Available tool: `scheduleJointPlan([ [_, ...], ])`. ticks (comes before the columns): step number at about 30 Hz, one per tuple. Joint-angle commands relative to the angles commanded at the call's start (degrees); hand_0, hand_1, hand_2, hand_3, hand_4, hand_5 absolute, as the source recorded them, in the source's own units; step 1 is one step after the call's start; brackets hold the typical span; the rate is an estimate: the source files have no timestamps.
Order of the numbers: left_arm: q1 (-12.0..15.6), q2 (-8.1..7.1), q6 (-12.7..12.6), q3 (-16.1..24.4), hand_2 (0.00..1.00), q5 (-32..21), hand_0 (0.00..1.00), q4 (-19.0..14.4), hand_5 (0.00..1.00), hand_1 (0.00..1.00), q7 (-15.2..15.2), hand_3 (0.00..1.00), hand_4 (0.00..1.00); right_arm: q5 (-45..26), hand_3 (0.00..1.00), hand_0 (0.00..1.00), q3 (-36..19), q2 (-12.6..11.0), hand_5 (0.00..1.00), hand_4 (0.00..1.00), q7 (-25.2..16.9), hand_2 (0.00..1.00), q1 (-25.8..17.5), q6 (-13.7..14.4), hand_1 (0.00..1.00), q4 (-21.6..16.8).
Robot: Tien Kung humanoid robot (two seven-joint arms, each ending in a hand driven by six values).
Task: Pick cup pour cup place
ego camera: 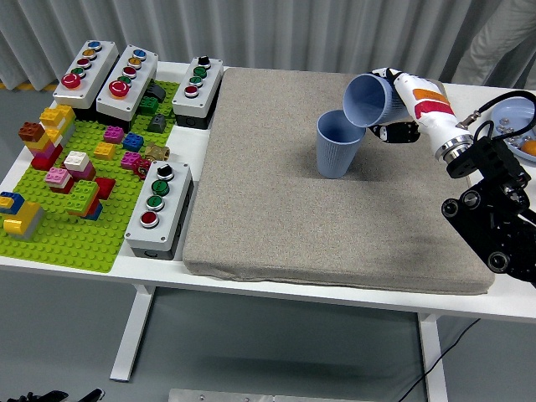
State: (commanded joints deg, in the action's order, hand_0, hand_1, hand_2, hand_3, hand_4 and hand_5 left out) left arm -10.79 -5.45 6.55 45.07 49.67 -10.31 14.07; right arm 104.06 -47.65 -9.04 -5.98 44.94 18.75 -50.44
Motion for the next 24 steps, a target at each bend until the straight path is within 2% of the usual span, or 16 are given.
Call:
scheduleJointPlan([
  [24,0.0,-0.06,0.0,0.0,0.811,0.1,0.769,0.0,0.970,0.754,0.0,0.648,0.504,0.3,0.670,0.831,3.1,-0.6,0.002,0.669,-0.4,0.590,1.6,1.8,0.690,1.3],
])
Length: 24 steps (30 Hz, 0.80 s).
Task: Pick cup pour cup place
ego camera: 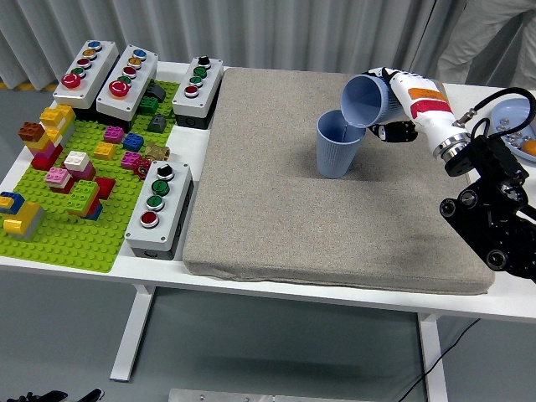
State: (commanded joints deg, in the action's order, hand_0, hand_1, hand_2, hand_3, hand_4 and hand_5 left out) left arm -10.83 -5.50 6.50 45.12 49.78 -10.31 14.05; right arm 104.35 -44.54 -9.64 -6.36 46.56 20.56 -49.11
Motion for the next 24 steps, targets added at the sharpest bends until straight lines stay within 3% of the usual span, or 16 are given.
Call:
scheduleJointPlan([
  [24,-0.4,-0.10,0.0,0.1,0.812,0.0,0.769,0.0,0.973,0.754,-0.1,0.649,0.505,0.4,0.665,0.832,3.1,-0.7,0.002,0.662,0.0,0.592,1.5,2.5,0.689,1.4],
])
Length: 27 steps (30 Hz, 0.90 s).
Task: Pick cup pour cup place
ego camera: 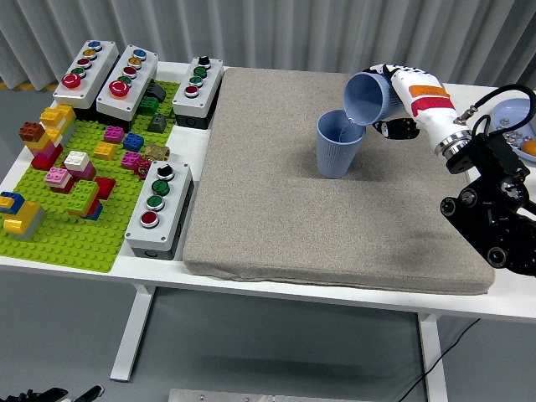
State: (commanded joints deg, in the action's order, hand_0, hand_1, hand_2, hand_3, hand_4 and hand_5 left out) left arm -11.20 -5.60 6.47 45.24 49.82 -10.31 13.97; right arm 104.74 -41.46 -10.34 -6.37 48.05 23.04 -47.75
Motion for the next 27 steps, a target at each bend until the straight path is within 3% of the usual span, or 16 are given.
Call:
scheduleJointPlan([
  [27,0.3,-0.04,0.1,-0.1,0.812,0.0,0.769,0.0,0.972,0.754,0.1,0.650,0.505,2.5,0.659,0.839,2.6,-0.4,0.002,0.660,1.4,0.594,0.6,3.6,0.691,-0.2],
])
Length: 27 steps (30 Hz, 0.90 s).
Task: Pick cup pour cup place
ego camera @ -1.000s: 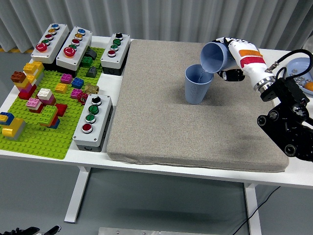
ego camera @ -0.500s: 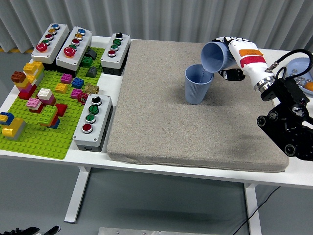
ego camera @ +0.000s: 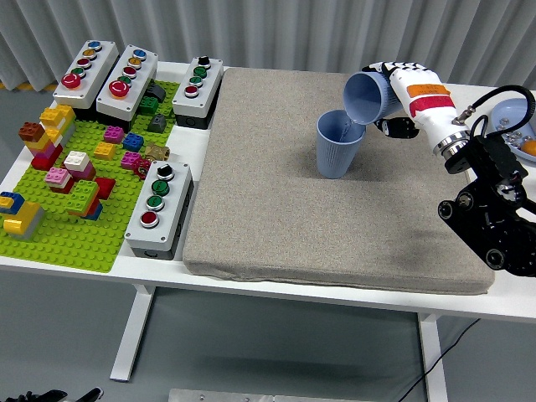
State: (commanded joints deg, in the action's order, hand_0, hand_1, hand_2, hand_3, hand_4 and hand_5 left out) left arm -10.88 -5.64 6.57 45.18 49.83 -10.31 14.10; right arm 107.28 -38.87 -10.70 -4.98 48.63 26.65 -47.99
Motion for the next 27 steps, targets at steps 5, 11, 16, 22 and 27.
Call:
scheduleJointPlan([
  [5,0.0,-0.02,0.0,-0.1,0.812,-0.1,0.769,0.0,0.973,0.754,0.0,0.649,0.505,1.3,0.658,0.843,0.3,0.0,0.002,0.661,0.8,0.596,0.1,1.0,0.694,-0.2],
  [11,0.0,-0.03,0.0,-0.2,0.811,-0.2,0.769,0.0,0.974,0.754,0.0,0.649,0.506,2.5,0.658,0.845,1.0,0.0,0.002,0.663,1.6,0.599,0.2,1.8,0.695,-0.6],
  [16,-0.1,-0.02,0.0,-0.2,0.811,-0.3,0.769,0.0,0.974,0.754,-0.1,0.649,0.506,3.4,0.658,0.845,1.3,-0.2,0.002,0.663,2.5,0.599,0.4,1.6,0.695,-0.8],
  [22,-0.1,-0.03,0.0,-0.1,0.812,-0.3,0.769,0.0,0.974,0.754,-0.1,0.650,0.505,4.3,0.657,0.855,2.4,-0.5,0.002,0.665,2.9,0.602,0.7,2.4,0.699,-1.1],
  [27,-0.1,-0.04,0.0,-0.2,0.811,-0.5,0.769,0.0,0.974,0.754,-0.1,0.649,0.506,5.3,0.655,0.864,3.5,-0.7,0.002,0.665,3.3,0.603,1.0,2.9,0.703,-1.3],
])
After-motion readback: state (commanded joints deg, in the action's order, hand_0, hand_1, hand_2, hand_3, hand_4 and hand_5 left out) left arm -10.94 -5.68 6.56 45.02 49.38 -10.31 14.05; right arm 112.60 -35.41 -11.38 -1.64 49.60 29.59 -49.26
